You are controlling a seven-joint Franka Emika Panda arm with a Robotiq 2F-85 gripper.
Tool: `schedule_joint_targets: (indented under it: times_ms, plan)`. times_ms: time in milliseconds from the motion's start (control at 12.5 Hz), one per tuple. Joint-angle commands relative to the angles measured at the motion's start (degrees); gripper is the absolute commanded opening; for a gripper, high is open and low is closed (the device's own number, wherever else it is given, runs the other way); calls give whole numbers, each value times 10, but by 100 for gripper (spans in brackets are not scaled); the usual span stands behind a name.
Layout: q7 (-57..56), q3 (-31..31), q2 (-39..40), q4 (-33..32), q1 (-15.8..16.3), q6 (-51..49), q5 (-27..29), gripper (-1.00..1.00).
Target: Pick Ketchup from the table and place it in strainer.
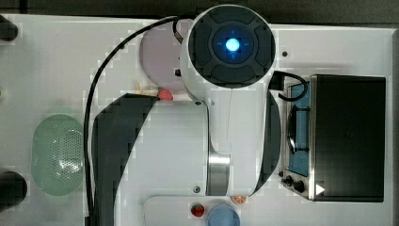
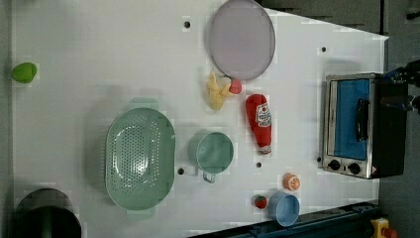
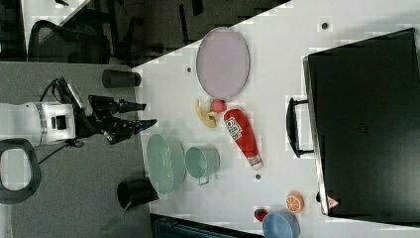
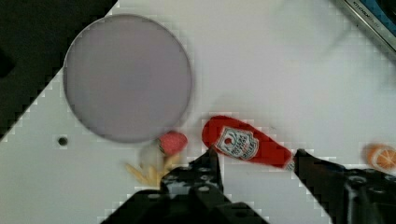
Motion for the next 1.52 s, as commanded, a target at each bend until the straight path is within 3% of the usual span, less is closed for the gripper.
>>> schedule_joint_targets:
  times_ms: [80, 240, 720, 1280, 1520]
  plan:
    - [-52, 27, -114, -65, -60, -66, 7, 59]
    - [-54, 29, -109, -69, -60, -64, 7, 100]
    - [-137, 57, -42, -127, -56, -26, 7, 100]
    - [-488, 72, 28, -272, -52, 249, 7, 100]
    - [-569, 74, 56, -321, -52, 354, 7, 100]
